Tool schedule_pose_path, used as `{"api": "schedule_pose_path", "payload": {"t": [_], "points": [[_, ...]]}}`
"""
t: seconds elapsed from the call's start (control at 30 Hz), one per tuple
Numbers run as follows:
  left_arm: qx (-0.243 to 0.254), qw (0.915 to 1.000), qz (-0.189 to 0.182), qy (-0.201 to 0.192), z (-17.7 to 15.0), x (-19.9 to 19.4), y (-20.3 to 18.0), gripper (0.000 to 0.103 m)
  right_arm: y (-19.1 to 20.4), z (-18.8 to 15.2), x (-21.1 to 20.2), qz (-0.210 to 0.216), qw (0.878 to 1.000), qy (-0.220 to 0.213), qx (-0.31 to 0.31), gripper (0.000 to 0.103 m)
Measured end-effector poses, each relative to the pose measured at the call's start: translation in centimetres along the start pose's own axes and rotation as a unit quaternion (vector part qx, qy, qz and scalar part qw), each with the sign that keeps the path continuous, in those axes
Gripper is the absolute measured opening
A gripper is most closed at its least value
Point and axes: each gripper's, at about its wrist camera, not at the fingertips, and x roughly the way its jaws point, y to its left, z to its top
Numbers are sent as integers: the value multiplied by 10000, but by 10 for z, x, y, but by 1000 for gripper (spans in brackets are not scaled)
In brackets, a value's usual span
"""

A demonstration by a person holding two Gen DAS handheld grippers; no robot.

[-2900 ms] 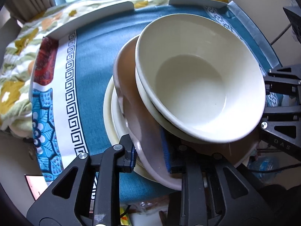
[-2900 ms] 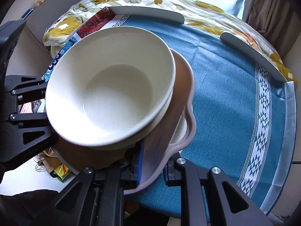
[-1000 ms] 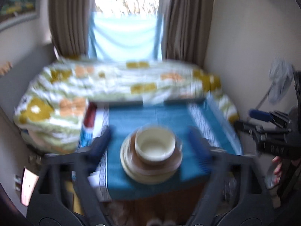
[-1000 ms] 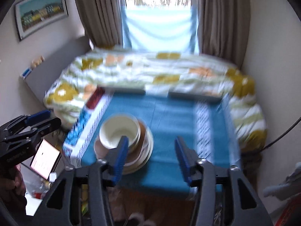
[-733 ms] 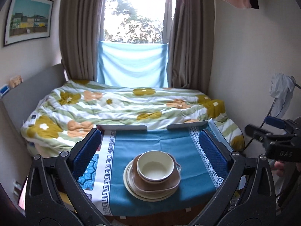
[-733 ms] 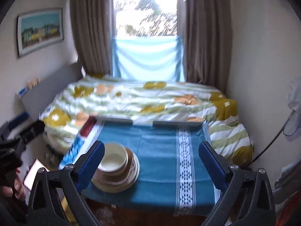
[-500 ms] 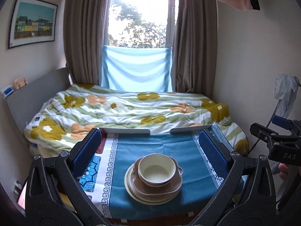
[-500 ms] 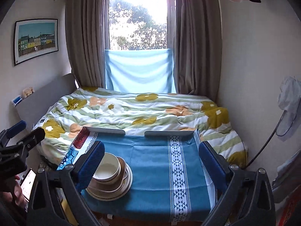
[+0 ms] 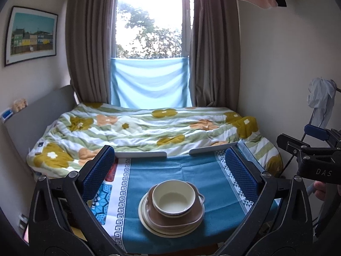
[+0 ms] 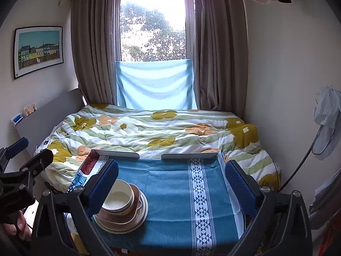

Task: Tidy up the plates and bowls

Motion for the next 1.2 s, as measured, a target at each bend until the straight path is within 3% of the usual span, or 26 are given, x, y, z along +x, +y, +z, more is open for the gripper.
{"api": "schedule_pose_path", "payload": {"t": [1.2], "points": [[-46, 10000, 67, -20, 3, 7, 2, 103, -2, 6, 11, -100, 9999, 31, 16, 100]]}}
